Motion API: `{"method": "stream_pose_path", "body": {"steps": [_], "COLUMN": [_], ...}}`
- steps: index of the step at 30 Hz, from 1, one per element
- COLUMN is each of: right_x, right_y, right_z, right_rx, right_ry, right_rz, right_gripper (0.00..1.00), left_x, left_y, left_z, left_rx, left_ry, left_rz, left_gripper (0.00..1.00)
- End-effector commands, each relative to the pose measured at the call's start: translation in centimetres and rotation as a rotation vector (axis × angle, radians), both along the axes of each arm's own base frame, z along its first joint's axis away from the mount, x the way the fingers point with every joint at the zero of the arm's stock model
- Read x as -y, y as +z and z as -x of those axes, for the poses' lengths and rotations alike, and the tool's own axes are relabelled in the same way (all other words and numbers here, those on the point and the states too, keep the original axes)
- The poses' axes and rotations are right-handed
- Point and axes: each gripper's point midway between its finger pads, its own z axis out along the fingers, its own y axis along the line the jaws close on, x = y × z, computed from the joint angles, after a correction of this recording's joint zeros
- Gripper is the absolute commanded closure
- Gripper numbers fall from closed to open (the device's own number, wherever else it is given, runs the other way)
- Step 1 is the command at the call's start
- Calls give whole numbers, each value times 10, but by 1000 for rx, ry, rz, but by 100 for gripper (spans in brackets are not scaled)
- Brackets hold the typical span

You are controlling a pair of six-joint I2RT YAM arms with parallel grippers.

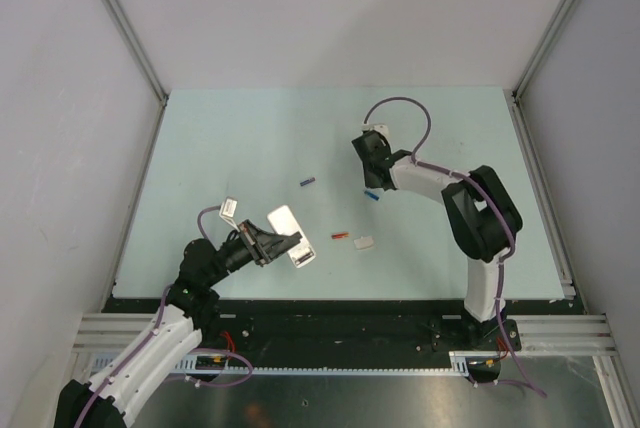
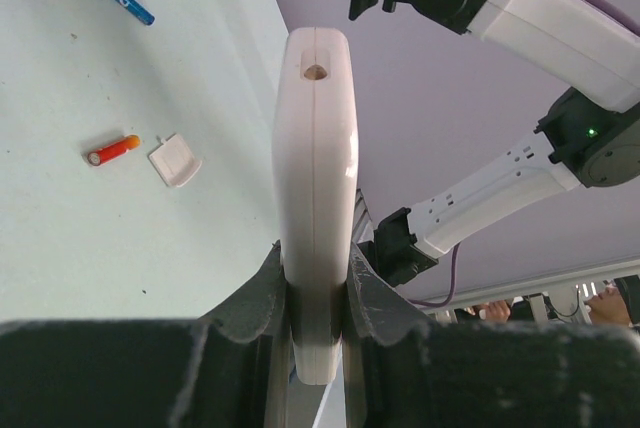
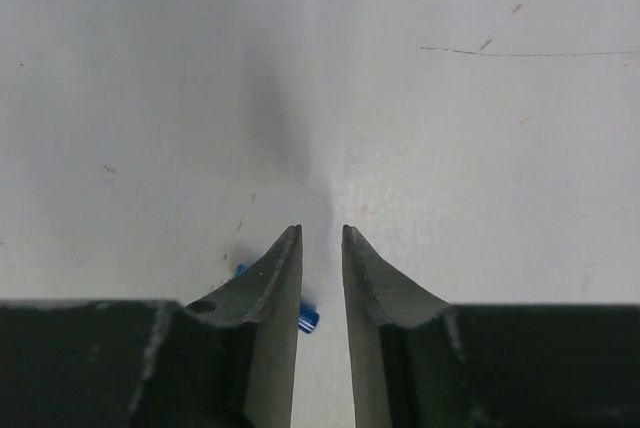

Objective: Load the batteries into the remote control

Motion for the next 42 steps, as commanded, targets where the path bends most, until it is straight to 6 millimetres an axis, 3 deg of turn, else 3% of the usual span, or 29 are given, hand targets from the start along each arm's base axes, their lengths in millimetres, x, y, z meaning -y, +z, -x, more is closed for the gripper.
{"method": "stream_pose_path", "body": {"steps": [1,9,17,35,38,42], "right_x": [-23,-27,-32,-25,-28,-35], "right_y": [-4,-16,-28,-15,-5,43], "right_z": [-9,-4,19,47,45,36], "right_rx": [-5,-45,-87,-70,-46,51], "right_ry": [2,34,116,145,133,76], "right_rz": [-80,-66,32,13,-18,-157], "right_gripper": [76,80,84,83,77,48], "left_x": [0,0,0,0,-1,-1], "left_y": [1,-2,-2,-1,-1,0], "left_z": [1,2,3,5,5,4], "left_rx": [17,10,10,11,6,10], "left_ry": [2,2,0,-9,-3,3], "left_rz": [15,16,18,29,32,34], "left_gripper": [100,100,100,100,100,100]}}
